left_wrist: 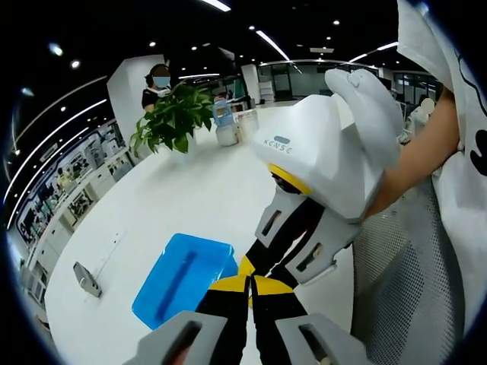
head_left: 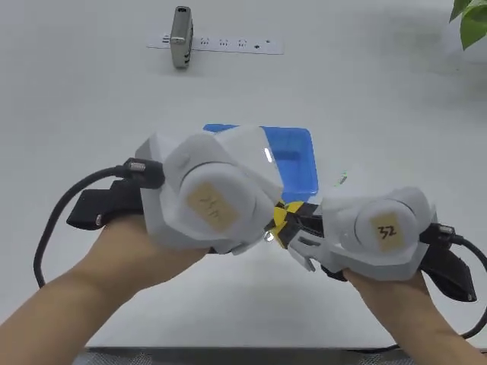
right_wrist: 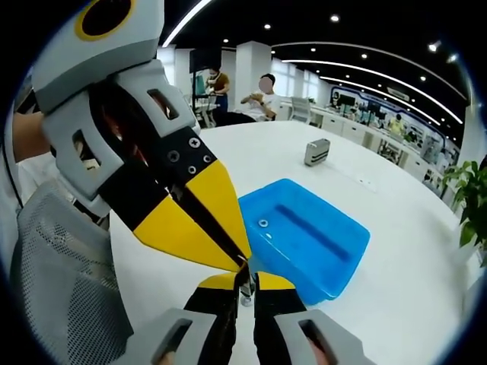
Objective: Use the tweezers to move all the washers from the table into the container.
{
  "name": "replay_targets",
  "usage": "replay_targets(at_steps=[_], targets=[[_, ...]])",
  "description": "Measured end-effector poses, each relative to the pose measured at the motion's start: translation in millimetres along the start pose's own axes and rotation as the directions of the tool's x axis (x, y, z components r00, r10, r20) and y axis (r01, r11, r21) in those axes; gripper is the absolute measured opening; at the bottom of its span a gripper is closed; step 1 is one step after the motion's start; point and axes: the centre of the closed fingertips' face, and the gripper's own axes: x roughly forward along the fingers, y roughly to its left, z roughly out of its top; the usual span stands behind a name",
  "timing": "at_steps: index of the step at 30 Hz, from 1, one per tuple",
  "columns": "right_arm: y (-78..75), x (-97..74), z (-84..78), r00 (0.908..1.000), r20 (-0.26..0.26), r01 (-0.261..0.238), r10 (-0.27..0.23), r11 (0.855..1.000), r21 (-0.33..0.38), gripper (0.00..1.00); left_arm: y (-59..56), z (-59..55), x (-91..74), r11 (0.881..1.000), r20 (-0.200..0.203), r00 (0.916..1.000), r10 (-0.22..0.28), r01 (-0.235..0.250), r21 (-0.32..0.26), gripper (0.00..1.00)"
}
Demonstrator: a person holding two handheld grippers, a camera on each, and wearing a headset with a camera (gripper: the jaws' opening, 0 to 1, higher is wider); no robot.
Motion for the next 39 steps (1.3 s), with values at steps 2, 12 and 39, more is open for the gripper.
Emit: replay_targets(at_steps=[2, 12, 39], targets=[[-0.4, -2.9, 3.4, 1.0000, 0.002, 0.002, -0.002, 1.000, -0.005, 0.03, 1.0, 2.9, -3.4, 1.000, 0.006, 1.0000, 0.001, -0.001, 0.001, 0.00], [-8.8, -22.7, 31.8, 0.9986, 0.046, 0.028, -0.027, 0.999, -0.031, 0.03, 10.2, 30.7, -21.7, 0.999, 0.079, 0.9964, 0.032, -0.032, 0.000, 0.00], [-50.8, -11.2, 59.9, 0.9899, 0.086, 0.122, -0.112, 0.986, -0.113, 0.03, 48.7, 50.7, -11.8, 0.989, 0.099, 0.9876, 0.122, -0.129, 0.073, 0.00]])
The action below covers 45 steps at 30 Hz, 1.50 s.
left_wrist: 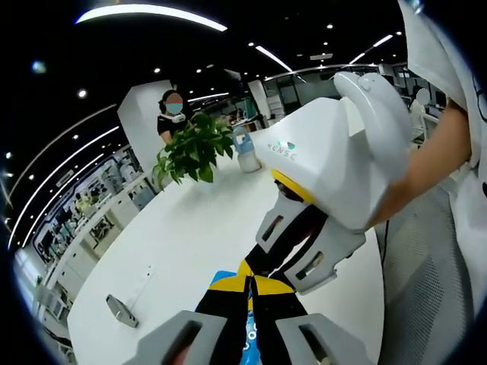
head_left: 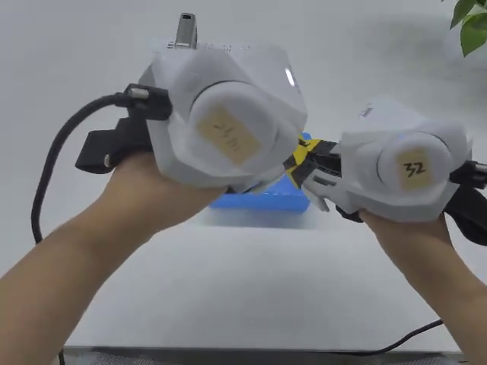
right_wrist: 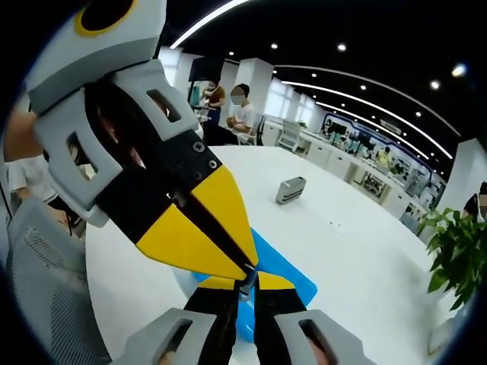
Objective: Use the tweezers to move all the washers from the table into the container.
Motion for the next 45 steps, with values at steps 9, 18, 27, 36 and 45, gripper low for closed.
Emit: replay_targets(at_steps=[9, 18, 27, 36, 45], targets=[[-2.2, 14.0, -24.5, 0.9982, -0.059, -0.013, 0.014, 1.000, 0.006, 0.03, -1.4, -18.8, 19.1, 0.998, -0.018, 0.9994, -0.029, 0.028, -0.061, 0.00], [-4.2, 27.1, -36.1, 0.9967, -0.076, -0.025, 0.028, 0.999, 0.048, 0.03, 2.8, -31.5, 30.6, 0.995, -0.026, 0.9985, -0.049, 0.046, -0.093, 0.00], [-2.7, 33.0, -43.9, 0.9946, -0.097, -0.032, 0.037, 0.998, 0.048, 0.03, 2.8, -40.7, 35.7, 0.993, -0.037, 0.9980, -0.052, 0.048, -0.108, 0.00], [-2.9, 34.4, -47.1, 0.9945, -0.095, -0.038, 0.045, 0.997, 0.073, 0.03, 2.4, -43.0, 37.5, 0.992, -0.039, 0.9977, -0.056, 0.051, -0.113, 0.00], [1.3, 22.7, -36.6, 0.9976, -0.063, -0.020, 0.028, 0.994, 0.112, 0.04, 0.8, -36.1, 24.5, 0.992, -0.035, 0.9973, -0.064, 0.060, -0.110, 0.00]])
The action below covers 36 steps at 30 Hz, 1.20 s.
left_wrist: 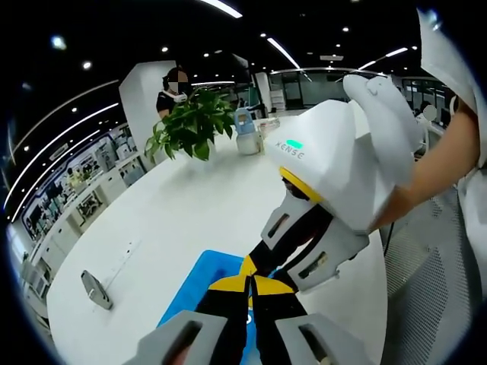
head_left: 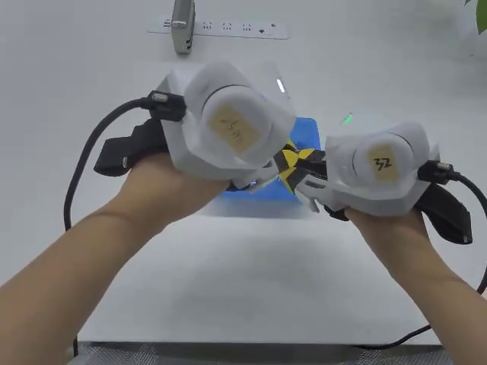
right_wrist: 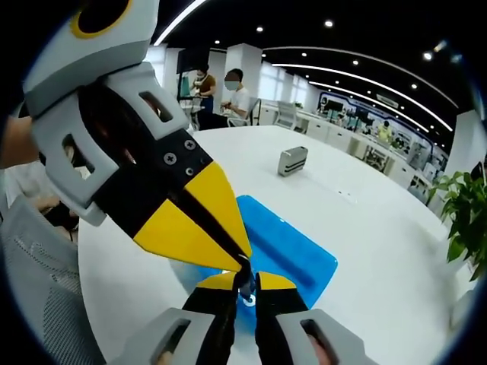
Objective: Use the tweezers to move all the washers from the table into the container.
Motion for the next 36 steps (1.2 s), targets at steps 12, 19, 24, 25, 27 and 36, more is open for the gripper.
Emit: replay_targets(at_steps=[12, 19, 24, 25, 27, 36], targets=[[13.5, -35.6, 19.3, 0.9983, 0.043, 0.044, -0.040, 0.994, -0.099, 0.08, -23.2, 24.8, -44.4, 0.998, 0.048, 0.9988, 0.010, -0.013, 0.063, 0.00], [35.3, -49.0, 10.3, 0.9996, 0.013, 0.028, -0.026, 0.988, -0.152, 0.10, -44.6, 14.7, -60.9, 0.997, 0.024, 0.9997, -0.007, 0.005, 0.083, 0.00], [51.1, -53.8, -7.4, 0.9989, -0.035, 0.023, -0.031, 0.979, -0.202, 0.09, -58.8, -0.4, -62.9, 0.995, -0.015, 0.9992, -0.036, 0.037, 0.096, 0.00], [53.7, -54.2, -11.6, 0.9985, -0.046, 0.018, -0.029, 0.977, -0.214, 0.09, -63.6, -5.1, -62.2, 0.994, -0.027, 0.9983, -0.051, 0.054, 0.100, 0.00], [59.5, -55.5, -22.4, 0.9962, -0.083, 0.007, -0.027, 0.971, -0.238, 0.09, -71.4, -12.9, -59.2, 0.992, -0.044, 0.9964, -0.073, 0.077, 0.095, 0.00], [70.0, -52.7, -55.7, 0.9854, -0.170, -0.035, 0.002, 0.980, -0.195, 0.09, -95.0, -37.4, -43.1, 0.982, -0.105, 0.9859, -0.130, 0.143, 0.125, 0.00]])
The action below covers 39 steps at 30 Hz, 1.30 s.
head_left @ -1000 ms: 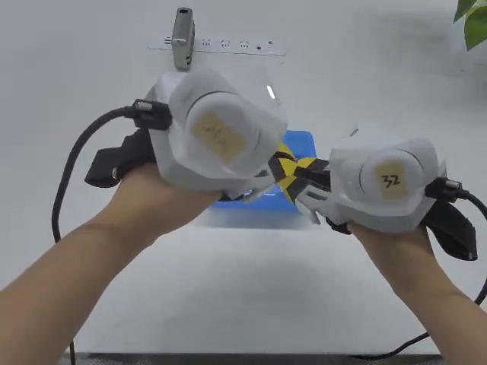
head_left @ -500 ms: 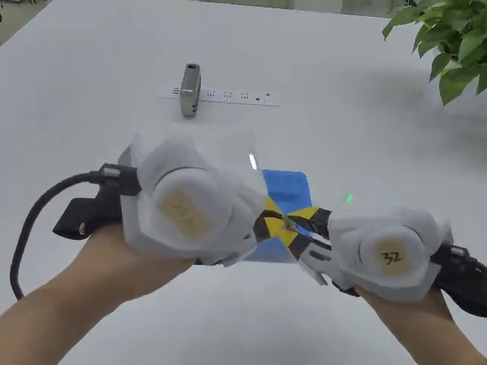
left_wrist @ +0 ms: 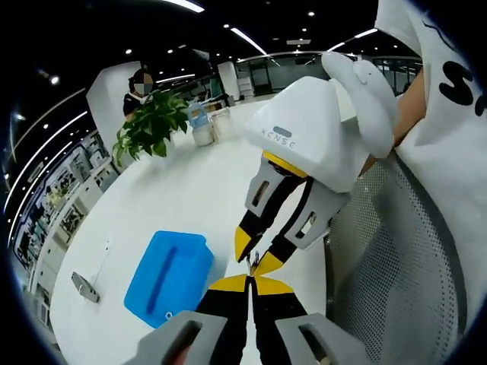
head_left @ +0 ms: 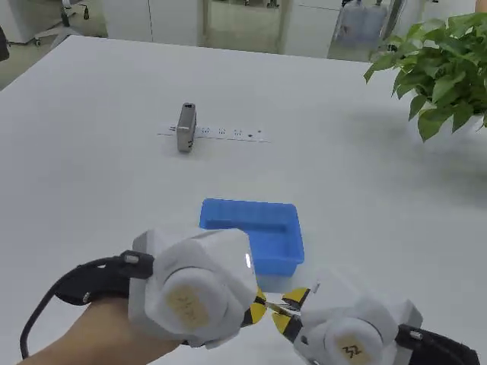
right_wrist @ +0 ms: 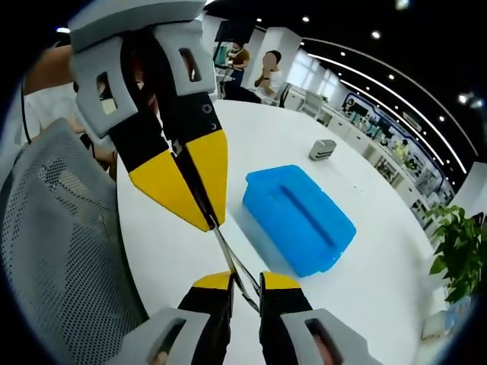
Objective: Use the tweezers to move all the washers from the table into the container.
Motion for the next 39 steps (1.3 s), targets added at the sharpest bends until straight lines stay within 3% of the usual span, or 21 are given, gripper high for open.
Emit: replay_targets(at_steps=[5, 9, 10, 11, 13, 15, 21, 26, 29, 31, 32, 35, 39], targets=[[4.7, -1.1, -4.5, 0.9993, -0.001, -0.037, 0.038, 0.996, 0.076, 0.12, -1.6, -13.8, 4.6, 0.999, -0.016, 0.9996, -0.024, 0.023, -0.027, 0.00], [2.8, -16.2, 5.4, 0.9976, 0.064, -0.037, 0.026, 0.984, 0.176, 0.19, -3.5, -30.1, 5.1, 0.999, -0.057, 0.9977, -0.036, 0.034, -0.029, 0.00], [-0.2, -21.7, 9.0, 0.9955, 0.094, -0.032, 0.014, 0.979, 0.200, 0.18, -4.7, -40.0, 3.7, 0.999, -0.096, 0.9944, -0.043, 0.040, -0.036, 0.00], [-1.9, -24.9, 10.7, 0.9941, 0.108, -0.032, 0.007, 0.974, 0.226, 0.20, -5.5, -40.3, 5.4, 0.998, -0.079, 0.9959, -0.046, 0.043, -0.039, 0.00], [-3.9, -29.9, 11.4, 0.9928, 0.119, -0.039, 0.006, 0.962, 0.269, 0.22, -6.9, -48.4, 6.2, 0.997, -0.086, 0.9947, -0.056, 0.051, -0.053, 0.00], [-11.1, -37.5, 13.4, 0.9901, 0.138, -0.016, -0.023, 0.961, 0.276, 0.23, -6.7, -61.3, 8.6, 0.997, -0.119, 0.9910, -0.060, 0.055, -0.052, 0.00], [-20.2, -56.6, 19.6, 0.9783, 0.195, -0.007, -0.071, 0.929, 0.370, 0.29, -2.9, -91.2, 22.7, 0.997, -0.215, 0.9734, -0.079, 0.072, -0.039, 0.00], [-16.7, -59.9, 13.7, 0.9799, 0.186, -0.010, -0.071, 0.915, 0.404, 0.34, -3.0, -103.5, 32.3, 0.993, -0.257, 0.9604, -0.108, 0.094, -0.069, 0.00], [-14.3, -61.5, 11.2, 0.9803, 0.184, -0.012, -0.072, 0.908, 0.419, 0.35, -7.3, -111.5, 36.2, 0.990, -0.291, 0.9468, -0.137, 0.120, -0.072, 0.00], [-14.3, -61.4, 9.4, 0.9817, 0.175, -0.005, -0.076, 0.907, 0.422, 0.35, -7.7, -113.6, 36.8, 0.991, -0.304, 0.9428, -0.136, 0.127, -0.048, 0.00], [-14.0, -61.1, 8.2, 0.9826, 0.169, -0.002, -0.076, 0.907, 0.421, 0.34, -7.1, -110.0, 37.9, 0.990, -0.285, 0.9484, -0.139, 0.135, -0.036, 0.00], [-9.8, -61.4, 4.0, 0.9859, 0.150, 0.007, -0.075, 0.913, 0.409, 0.35, -6.1, -110.7, 37.4, 0.987, -0.302, 0.9400, -0.158, 0.151, -0.047, 0.00], [-7.1, -64.0, 6.0, 0.9837, 0.163, 0.000, -0.076, 0.906, 0.424, 0.38, -6.1, -111.7, 37.2, 0.981, -0.294, 0.9365, -0.192, 0.184, -0.052, 0.00]])
